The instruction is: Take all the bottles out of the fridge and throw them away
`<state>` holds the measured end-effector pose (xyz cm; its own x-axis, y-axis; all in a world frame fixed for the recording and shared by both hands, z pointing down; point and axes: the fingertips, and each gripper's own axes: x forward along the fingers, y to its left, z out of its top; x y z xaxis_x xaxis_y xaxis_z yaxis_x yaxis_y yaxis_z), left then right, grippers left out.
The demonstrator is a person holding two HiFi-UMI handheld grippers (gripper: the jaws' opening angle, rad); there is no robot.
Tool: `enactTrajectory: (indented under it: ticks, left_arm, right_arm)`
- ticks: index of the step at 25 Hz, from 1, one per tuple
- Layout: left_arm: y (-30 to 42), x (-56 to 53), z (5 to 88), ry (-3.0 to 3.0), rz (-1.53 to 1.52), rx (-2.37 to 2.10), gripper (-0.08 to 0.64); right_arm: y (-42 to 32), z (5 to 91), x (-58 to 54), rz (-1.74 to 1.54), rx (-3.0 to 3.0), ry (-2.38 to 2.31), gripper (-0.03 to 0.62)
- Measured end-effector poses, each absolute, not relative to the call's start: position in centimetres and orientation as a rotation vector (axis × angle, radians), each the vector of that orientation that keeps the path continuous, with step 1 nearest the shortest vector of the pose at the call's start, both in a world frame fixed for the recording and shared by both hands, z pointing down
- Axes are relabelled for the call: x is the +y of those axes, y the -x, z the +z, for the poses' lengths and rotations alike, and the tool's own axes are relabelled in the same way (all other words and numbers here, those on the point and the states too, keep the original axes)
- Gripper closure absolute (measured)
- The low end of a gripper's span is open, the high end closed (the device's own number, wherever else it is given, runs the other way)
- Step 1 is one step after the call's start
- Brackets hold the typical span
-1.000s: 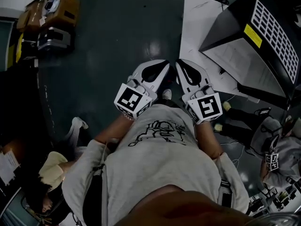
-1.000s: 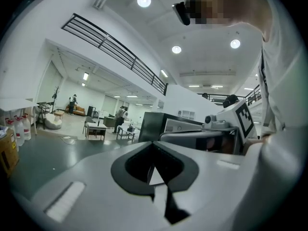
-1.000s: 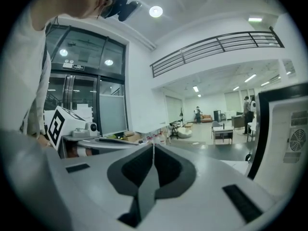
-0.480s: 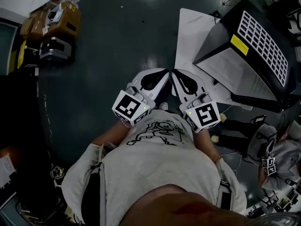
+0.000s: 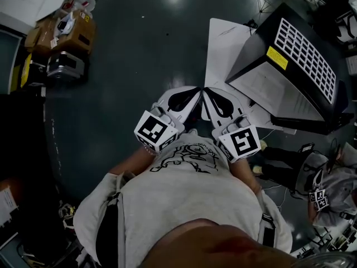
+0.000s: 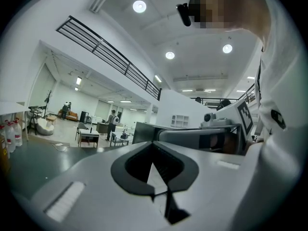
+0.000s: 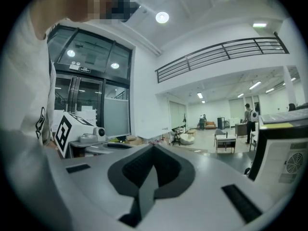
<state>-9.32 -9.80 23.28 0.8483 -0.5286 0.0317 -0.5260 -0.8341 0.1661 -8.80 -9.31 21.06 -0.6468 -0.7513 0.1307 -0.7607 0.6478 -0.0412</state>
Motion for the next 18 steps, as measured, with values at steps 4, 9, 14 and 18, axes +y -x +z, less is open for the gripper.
enactTrajectory:
  ticks: [4, 9, 14, 18]
  left_arm:
    - [9.22, -10.0, 23.16, -2.856, -0.026, -0.816, 0.551]
    - [9.24, -9.98, 23.02, -2.855, -0.028, -0.818, 0.551]
    - [9.27, -9.81, 22.98, -2.85, -0.03, -0.82, 0.551]
    - [9.4, -9.59, 22.89, -2.848, -0.028, -0.821, 0.551]
  right_arm:
    - [8.83, 20.9, -9.46, 0.139, -2.758, -1.271, 0.581]
    - [8.7, 20.76, -9.4, 0.138, -2.755, -1.282, 0.582]
    - [8.51, 20.71, -9.25, 0.134, -2.749, -1.29, 0.583]
    - [8.58, 20.58, -8.97, 0.134, -2.748, -1.292, 0.583]
